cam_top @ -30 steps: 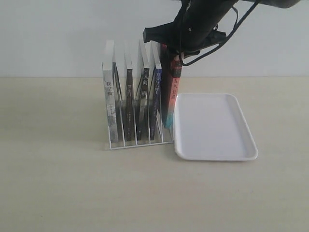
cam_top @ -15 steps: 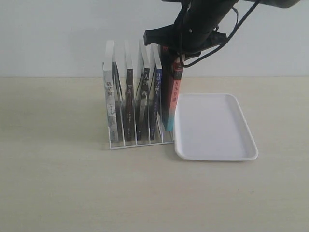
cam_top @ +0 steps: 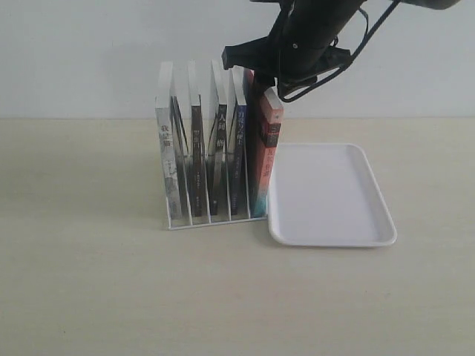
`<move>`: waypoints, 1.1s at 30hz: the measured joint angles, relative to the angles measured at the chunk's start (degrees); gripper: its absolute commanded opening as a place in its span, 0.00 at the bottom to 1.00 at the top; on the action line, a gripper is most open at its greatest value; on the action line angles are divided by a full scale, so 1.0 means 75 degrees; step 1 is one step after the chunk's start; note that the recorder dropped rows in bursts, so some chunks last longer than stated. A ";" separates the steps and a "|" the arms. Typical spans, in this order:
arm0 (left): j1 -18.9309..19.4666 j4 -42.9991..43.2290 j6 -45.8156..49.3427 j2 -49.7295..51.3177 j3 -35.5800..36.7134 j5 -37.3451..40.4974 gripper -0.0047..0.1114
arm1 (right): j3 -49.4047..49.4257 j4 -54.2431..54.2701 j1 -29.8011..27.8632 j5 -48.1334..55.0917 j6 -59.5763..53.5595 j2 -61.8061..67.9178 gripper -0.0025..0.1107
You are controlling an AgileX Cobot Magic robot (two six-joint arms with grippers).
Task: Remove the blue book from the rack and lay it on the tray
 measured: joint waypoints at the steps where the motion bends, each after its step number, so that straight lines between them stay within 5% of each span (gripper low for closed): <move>1: 0.0000 0.0000 0.0000 0.0000 0.0000 0.0000 0.08 | 0.0000 0.0000 0.0000 0.0014 0.0000 0.0000 0.37; 18: 0.0000 0.0000 0.0000 0.0000 0.0000 0.0000 0.08 | -0.0244 -0.0003 0.0000 0.0610 -0.0164 -0.1056 0.37; 24: 0.0000 0.0000 0.0000 0.0000 0.0000 0.0000 0.08 | -0.0244 0.1361 0.0176 0.0628 -0.0796 -0.1128 0.37; 33: 0.0000 0.0000 0.0000 0.0000 0.0000 0.0000 0.08 | -0.0244 0.0747 0.0622 0.0243 -0.0111 -0.0492 0.37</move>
